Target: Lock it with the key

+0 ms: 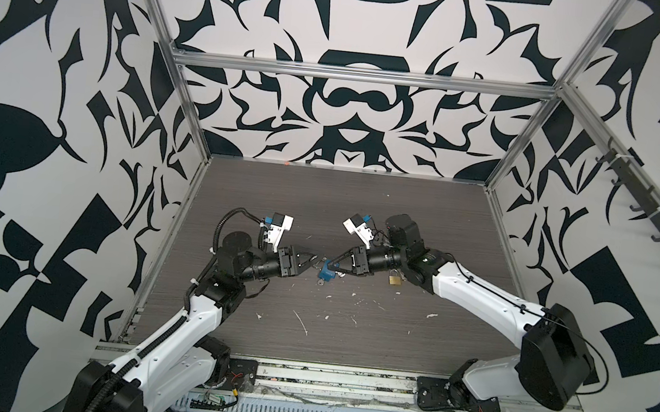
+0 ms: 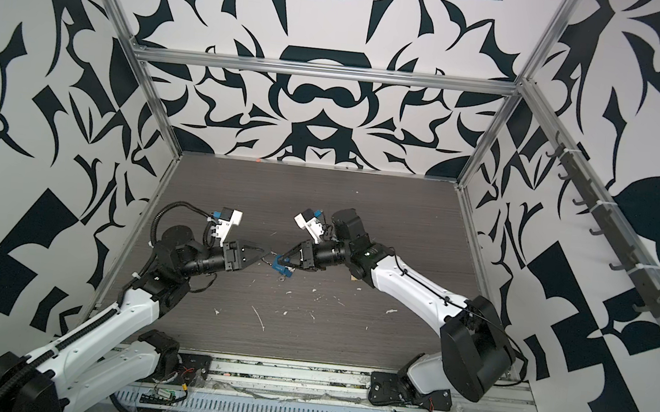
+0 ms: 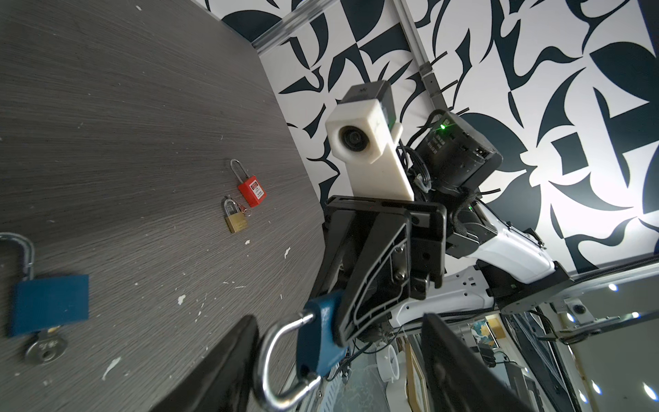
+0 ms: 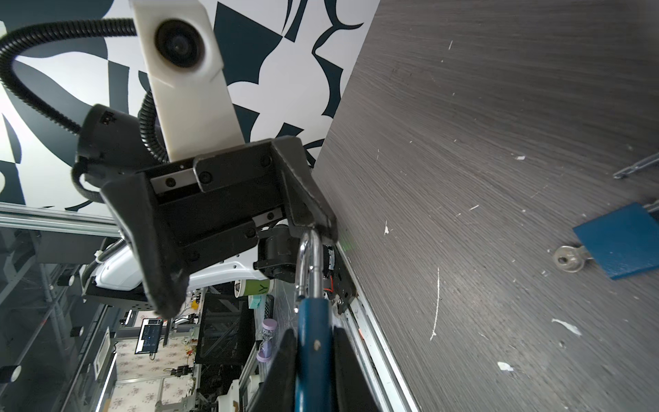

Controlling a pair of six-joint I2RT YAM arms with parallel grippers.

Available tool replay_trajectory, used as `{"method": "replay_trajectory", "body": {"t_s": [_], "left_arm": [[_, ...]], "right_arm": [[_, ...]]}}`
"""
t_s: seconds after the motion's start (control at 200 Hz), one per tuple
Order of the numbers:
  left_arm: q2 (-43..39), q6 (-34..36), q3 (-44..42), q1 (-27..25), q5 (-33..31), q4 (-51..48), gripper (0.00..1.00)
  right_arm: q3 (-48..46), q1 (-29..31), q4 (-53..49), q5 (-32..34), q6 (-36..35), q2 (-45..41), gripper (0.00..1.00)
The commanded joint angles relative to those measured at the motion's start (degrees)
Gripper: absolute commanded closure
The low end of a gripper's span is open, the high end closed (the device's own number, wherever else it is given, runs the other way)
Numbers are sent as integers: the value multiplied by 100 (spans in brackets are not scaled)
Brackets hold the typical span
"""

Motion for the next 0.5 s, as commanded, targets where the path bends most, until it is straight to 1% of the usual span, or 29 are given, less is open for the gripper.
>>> {"method": "replay_trajectory", "body": {"t_s": [0.0, 0.105, 0.225, 0.305, 0.47, 0.495], "left_arm": [[157, 90, -26, 17, 404, 619, 25], [260, 227, 94, 19, 533, 470, 25], [279, 332, 107, 20, 512, 320, 27], [281, 319, 106, 19, 468, 303, 32], [273, 303, 71, 18, 436, 357, 47], [275, 300, 49, 18, 415, 362, 51]], "right_arm": [[133, -45, 505, -389, 103, -124, 100], [107, -76, 573, -399, 158, -123, 100], [59, -84, 595, -364, 160, -104, 100], [52, -89, 607, -354, 173, -119, 100], [56, -119, 617, -424, 179, -68, 100], [55, -119, 622, -446, 186, -43, 100]]}}
